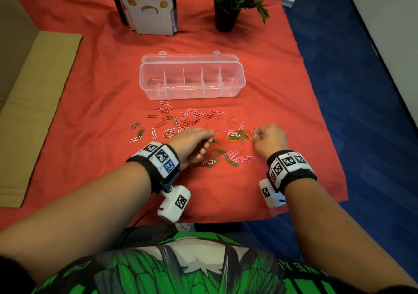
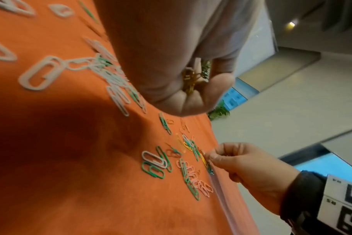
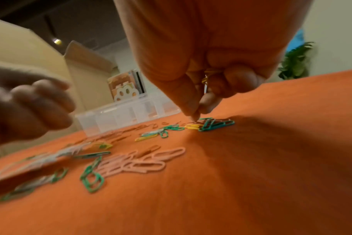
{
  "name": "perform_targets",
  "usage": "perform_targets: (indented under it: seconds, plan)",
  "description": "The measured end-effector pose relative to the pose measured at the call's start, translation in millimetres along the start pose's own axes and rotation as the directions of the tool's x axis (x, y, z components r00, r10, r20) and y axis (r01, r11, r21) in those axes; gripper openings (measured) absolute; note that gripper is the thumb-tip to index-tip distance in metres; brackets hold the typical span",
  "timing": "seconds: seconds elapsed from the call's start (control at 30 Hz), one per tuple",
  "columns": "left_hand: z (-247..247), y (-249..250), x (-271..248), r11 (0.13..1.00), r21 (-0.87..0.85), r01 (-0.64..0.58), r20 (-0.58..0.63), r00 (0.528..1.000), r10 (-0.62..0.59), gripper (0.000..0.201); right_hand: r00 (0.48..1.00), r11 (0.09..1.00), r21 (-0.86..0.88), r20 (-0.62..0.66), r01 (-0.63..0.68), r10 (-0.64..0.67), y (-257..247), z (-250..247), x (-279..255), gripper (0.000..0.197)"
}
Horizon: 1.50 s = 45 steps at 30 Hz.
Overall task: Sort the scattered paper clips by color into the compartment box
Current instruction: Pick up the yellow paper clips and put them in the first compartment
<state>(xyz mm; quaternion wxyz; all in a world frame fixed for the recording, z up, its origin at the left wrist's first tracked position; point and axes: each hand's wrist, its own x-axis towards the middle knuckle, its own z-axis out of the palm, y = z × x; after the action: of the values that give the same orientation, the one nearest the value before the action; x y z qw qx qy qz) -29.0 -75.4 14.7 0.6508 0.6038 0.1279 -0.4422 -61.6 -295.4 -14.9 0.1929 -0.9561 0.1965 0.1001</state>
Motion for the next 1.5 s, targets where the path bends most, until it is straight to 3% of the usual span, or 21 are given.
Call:
perform_targets:
  seconds: [0.1,0.17,0.2,0.27,0.33,0.43,0.5,0.6,0.67,0.73,0.77,0.8,0.87,0.93,1.0,1.07,1.17,1.2,1.33,1.4,1.5]
  plan:
    - [16,1,16,0.995,0.079,-0.056,-0.015,0.998,0.057,0.023,1.000,0.999,-0.039,-0.009,0.022,-0.022,0,5,-4,0.016]
    - [22,2,23,0.946,0.295,-0.136,-0.027,0.988,0.150,0.017,0.999,0.995,-0.089,-0.006,0.042,-0.042,-2,7,-9,0.018]
    - [25,3,26,0.867,0.464,-0.179,-0.038,0.974,0.222,0.014,0.997,0.989,-0.128,-0.013,0.070,-0.072,-3,9,-12,0.018]
    - [30,6,30,0.601,0.766,-0.227,-0.028,0.923,0.384,0.015,0.991,0.972,-0.201,-0.021,0.124,-0.131,-6,11,-14,0.017]
    - [33,8,33,0.350,0.908,-0.231,0.045,0.883,0.467,0.019,0.989,0.973,-0.184,-0.033,0.136,-0.144,-8,10,-12,0.016]
    - [35,5,40,0.148,0.970,-0.195,0.105,0.878,0.466,0.026,0.998,0.987,0.156,-0.050,0.043,-0.036,-10,6,-7,0.012]
    - [34,1,43,0.099,0.985,-0.142,0.083,0.889,0.451,0.028,0.996,0.888,0.452,0.070,-0.089,0.064,-16,5,-5,0.017]
    - [31,-2,43,0.084,0.988,-0.128,0.075,0.883,0.463,0.021,0.944,0.435,0.838,0.302,-0.330,0.133,-27,0,-7,0.023]
    - [28,-3,41,0.116,0.985,-0.127,0.062,0.892,0.448,0.019,0.901,0.155,0.888,0.420,-0.432,0.109,-32,-4,-10,0.019]
    - [24,-5,40,0.211,0.970,-0.121,0.016,0.898,0.439,0.016,0.895,0.154,0.882,0.438,-0.446,0.082,-35,-2,-9,0.019]
    - [22,-6,39,0.276,0.954,-0.119,-0.014,0.899,0.437,0.013,0.912,0.284,0.868,0.405,-0.408,0.071,-36,0,-8,0.020]
    - [21,-5,38,0.363,0.925,-0.115,-0.056,0.902,0.427,0.012,0.933,0.493,0.803,0.357,-0.334,0.050,-37,1,-6,0.023]
    - [19,-1,34,0.611,0.786,-0.094,-0.154,0.927,0.341,0.014,0.960,0.845,0.517,0.279,-0.136,-0.016,-38,4,-2,0.027]
    - [17,5,26,0.848,0.526,-0.069,-0.196,0.960,0.199,0.016,0.977,0.954,0.299,0.209,-0.017,-0.048,-37,7,2,0.032]
    - [14,9,17,0.978,0.209,-0.006,-0.196,0.979,0.048,0.014,0.995,0.972,0.233,0.095,0.003,-0.026,-35,7,7,0.033]
    - [7,11,10,0.999,0.003,0.052,-0.141,0.989,-0.051,0.016,0.998,0.945,0.323,0.062,-0.042,0.023,-35,7,14,0.032]
    - [-4,12,3,0.992,-0.107,0.073,-0.040,0.996,-0.077,0.022,0.967,0.727,0.642,0.223,-0.242,0.124,-41,5,14,0.027]
    - [-7,12,2,0.990,-0.121,0.075,-0.027,0.996,-0.079,0.024,0.964,0.718,0.651,0.243,-0.246,0.110,-41,4,12,0.024]
    - [-12,11,-2,0.997,-0.042,0.070,-0.086,0.994,-0.074,0.018,0.972,0.979,0.205,0.231,-0.002,-0.046,-42,5,2,0.017]
    - [-15,10,-1,0.999,0.025,0.044,-0.135,0.990,-0.040,0.018,0.977,0.992,0.100,0.190,0.074,-0.092,-42,8,-1,0.025]
    - [-18,7,-1,0.996,0.081,0.028,-0.178,0.984,-0.013,0.020,0.997,0.990,0.130,0.046,0.060,-0.067,-39,7,-1,0.032]
